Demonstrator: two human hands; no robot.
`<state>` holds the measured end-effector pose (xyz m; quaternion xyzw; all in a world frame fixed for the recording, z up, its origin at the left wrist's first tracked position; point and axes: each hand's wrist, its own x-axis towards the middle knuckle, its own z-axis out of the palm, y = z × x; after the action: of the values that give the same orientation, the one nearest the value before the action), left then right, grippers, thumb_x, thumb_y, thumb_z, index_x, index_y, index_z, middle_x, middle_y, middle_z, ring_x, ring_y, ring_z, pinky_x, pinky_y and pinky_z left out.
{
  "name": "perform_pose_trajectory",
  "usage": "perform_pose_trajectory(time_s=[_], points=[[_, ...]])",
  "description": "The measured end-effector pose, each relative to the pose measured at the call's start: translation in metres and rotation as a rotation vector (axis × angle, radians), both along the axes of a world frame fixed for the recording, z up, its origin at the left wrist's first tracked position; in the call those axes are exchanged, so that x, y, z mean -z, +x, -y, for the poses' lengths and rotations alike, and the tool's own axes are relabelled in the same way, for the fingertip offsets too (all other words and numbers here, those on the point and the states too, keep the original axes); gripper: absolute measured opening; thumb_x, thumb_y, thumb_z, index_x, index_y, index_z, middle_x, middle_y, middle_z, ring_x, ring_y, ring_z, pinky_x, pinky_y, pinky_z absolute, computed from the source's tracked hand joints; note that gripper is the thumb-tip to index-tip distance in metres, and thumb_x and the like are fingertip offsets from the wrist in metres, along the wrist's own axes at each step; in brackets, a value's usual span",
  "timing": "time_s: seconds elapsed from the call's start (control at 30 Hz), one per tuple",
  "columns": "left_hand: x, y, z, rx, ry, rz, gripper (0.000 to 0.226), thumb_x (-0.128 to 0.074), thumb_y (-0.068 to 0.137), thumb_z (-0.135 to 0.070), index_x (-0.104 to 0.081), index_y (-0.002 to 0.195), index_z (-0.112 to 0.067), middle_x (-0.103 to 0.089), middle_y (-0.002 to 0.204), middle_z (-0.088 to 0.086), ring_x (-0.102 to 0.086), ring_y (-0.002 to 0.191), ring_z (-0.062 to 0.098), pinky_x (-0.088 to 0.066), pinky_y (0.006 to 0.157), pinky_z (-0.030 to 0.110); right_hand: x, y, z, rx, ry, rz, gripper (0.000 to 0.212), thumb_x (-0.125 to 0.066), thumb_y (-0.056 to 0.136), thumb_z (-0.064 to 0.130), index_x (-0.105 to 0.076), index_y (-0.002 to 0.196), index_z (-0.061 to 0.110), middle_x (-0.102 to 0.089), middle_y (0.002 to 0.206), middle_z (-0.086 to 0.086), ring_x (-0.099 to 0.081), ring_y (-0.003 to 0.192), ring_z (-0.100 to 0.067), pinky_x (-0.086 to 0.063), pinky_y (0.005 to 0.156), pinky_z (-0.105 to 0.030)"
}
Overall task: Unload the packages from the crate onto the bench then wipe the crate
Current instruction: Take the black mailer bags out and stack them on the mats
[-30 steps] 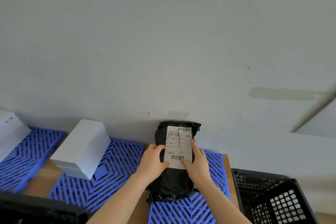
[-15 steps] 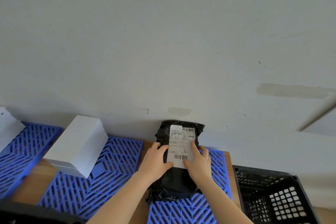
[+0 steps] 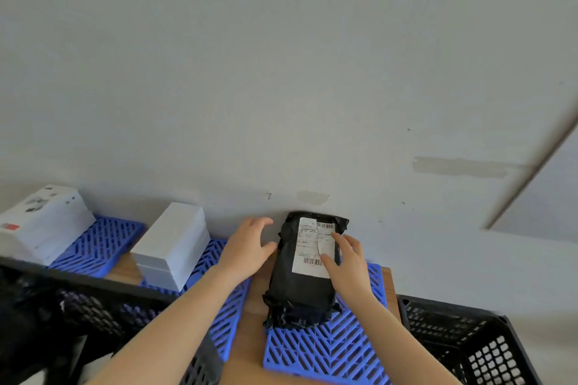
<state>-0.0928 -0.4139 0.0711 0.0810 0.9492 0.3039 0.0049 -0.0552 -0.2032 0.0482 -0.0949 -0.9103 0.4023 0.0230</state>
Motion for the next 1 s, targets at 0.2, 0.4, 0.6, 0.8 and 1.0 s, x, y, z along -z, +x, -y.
perform_pose_trajectory(time_s=[0.2, 0.4, 0.6, 0.8, 1.0], points=[[-0.046, 0.083, 0.064, -0.140, 0.002, -0.150, 0.037, -0.055, 0.098, -0.025, -0.049, 0.134, -0.022, -0.049, 0.127, -0.001, -0.058, 0.101, 0.017, -0.049, 0.088, 0.037, -0.046, 0.041, 0.054, -0.097, -0.140, -0.159, 0.041, -0.055, 0.095, 0.022, -0.049, 0.135, 0.018, -0.045, 0.138, -0.003, -0.053, 0.112, -0.017, -0.047, 0.090, -0.034], [-0.047, 0.193, 0.158, -0.381, -0.004, -0.160, 0.036, -0.063, 0.091, -0.018, -0.055, 0.126, -0.025, -0.053, 0.122, -0.004, -0.058, 0.105, 0.014, -0.050, 0.091, 0.035, -0.068, 0.101, 0.158, -0.350, -0.236, -0.208, 0.033, -0.054, 0.095, 0.017, -0.055, 0.128, 0.017, -0.055, 0.125, -0.002, -0.053, 0.099, -0.012, -0.038, 0.083, -0.023], [-0.036, 0.268, 0.261, -0.641, -0.044, -0.091, 0.045, -0.067, 0.088, -0.017, -0.054, 0.131, -0.023, -0.054, 0.126, -0.001, -0.057, 0.108, 0.014, -0.049, 0.093, 0.030, -0.077, 0.140, 0.249, -0.540, -0.251, -0.165, 0.028, -0.055, 0.095, 0.019, -0.058, 0.123, 0.022, -0.058, 0.117, -0.002, -0.054, 0.095, -0.010, -0.038, 0.079, -0.021], [-0.021, 0.299, 0.343, -0.777, -0.073, -0.047, 0.046, -0.069, 0.086, -0.018, -0.054, 0.129, -0.022, -0.054, 0.124, 0.001, -0.057, 0.112, 0.018, -0.049, 0.097, 0.034, -0.057, 0.159, 0.339, -0.823, -0.124, -0.024, 0.036, -0.061, 0.091, 0.030, -0.056, 0.127, 0.023, -0.053, 0.127, 0.002, -0.052, 0.107, -0.009, -0.039, 0.089, -0.019], [-0.009, 0.302, 0.415, -0.681, -0.164, 0.043, 0.040, -0.068, 0.087, -0.022, -0.056, 0.126, -0.026, -0.056, 0.121, -0.004, -0.056, 0.115, 0.015, -0.048, 0.097, 0.034, -0.016, 0.174, 0.447, -0.980, -0.013, 0.246, 0.052, -0.065, 0.085, 0.046, -0.049, 0.131, 0.028, -0.043, 0.136, -0.001, -0.051, 0.116, -0.017, -0.043, 0.093, -0.029]])
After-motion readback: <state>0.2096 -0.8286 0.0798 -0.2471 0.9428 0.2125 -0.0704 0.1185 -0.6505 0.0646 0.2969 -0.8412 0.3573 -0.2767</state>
